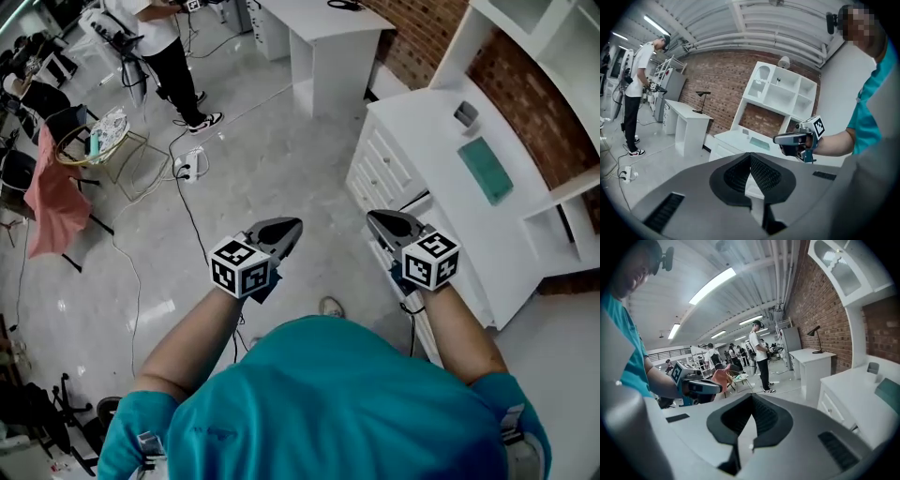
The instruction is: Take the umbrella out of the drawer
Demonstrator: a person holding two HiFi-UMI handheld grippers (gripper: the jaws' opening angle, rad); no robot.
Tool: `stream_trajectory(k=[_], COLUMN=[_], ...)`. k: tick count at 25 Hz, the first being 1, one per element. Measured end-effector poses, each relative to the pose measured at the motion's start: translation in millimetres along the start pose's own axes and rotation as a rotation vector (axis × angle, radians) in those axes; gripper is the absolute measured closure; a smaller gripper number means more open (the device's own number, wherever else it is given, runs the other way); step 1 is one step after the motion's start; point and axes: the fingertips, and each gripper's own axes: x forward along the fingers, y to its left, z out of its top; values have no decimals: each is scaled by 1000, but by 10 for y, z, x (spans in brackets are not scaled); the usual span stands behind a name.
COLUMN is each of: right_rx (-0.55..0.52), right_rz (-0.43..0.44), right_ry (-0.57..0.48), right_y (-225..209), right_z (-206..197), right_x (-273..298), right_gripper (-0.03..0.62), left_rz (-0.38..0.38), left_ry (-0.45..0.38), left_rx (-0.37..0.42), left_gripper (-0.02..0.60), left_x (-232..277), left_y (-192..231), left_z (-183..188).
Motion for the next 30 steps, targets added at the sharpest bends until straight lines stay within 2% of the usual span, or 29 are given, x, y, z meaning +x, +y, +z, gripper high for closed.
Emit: stream_trajectory(k=[5,13,18,21,25,30], right_rx=[58,142,184,218,255,307], right_rz=[-87,-225,-298,-342,-387,-435], right_ry=[-25,-57,-69,-74,-82,-93], right_y=[-464,-1125,-1520,-1658,-1846,-1971], right_z=[-190,-491,-703,-875,-1091,-1359], right_x=[-436,-1113,-1540,-1777,-2028,-2313], right_gripper=[574,573,574,574,574,573], left_rz=[-119,-293,-407,-473,-573,-719], left_ry=[77,255,359,425,531,690], left_rx=[33,213,354,456,655,896], left_gripper=[568,568,568,566,565,454], left_x=[754,1846,2498,2771,3046,3243], left_y=[-330,-897,-1315,-1578,-1867,-2153], left_z=[-136,-458,-735,-961,-1354,-1981])
